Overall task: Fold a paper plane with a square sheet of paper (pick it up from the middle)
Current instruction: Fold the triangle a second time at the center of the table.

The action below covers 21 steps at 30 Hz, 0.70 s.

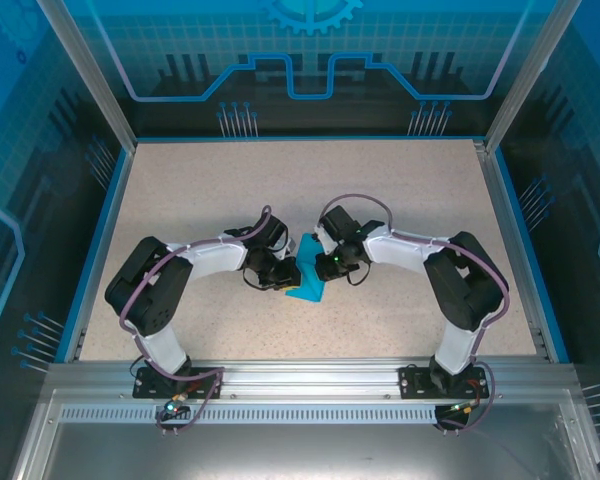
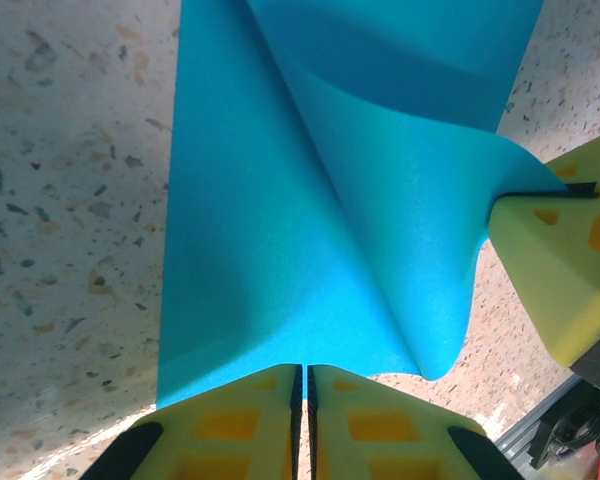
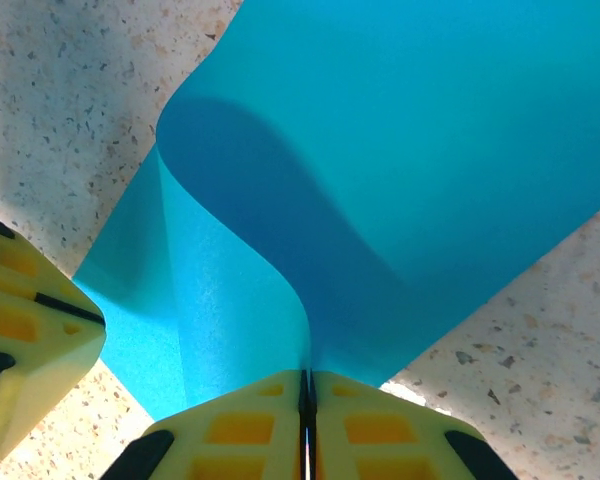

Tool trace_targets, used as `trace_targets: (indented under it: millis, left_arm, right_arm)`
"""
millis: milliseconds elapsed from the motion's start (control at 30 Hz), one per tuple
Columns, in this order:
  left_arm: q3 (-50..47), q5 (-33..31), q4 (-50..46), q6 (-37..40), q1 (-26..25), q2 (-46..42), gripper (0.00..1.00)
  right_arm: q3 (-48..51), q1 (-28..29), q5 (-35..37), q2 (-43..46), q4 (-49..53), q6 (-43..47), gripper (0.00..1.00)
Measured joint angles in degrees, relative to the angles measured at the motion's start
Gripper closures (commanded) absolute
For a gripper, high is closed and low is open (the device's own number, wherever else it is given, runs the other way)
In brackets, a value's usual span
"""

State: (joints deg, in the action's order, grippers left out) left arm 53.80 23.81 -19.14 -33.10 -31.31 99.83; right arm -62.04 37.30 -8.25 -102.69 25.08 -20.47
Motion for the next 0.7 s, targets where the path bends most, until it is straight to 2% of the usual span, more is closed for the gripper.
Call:
trace_targets:
  millis: [700]
  left_arm:
    - [0.0, 0.0, 0.0, 0.0, 0.0, 0.4, 0.87]
  right_arm:
    - [-0.8, 0.7, 3.4, -1.2, 1.0, 0.0, 0.9]
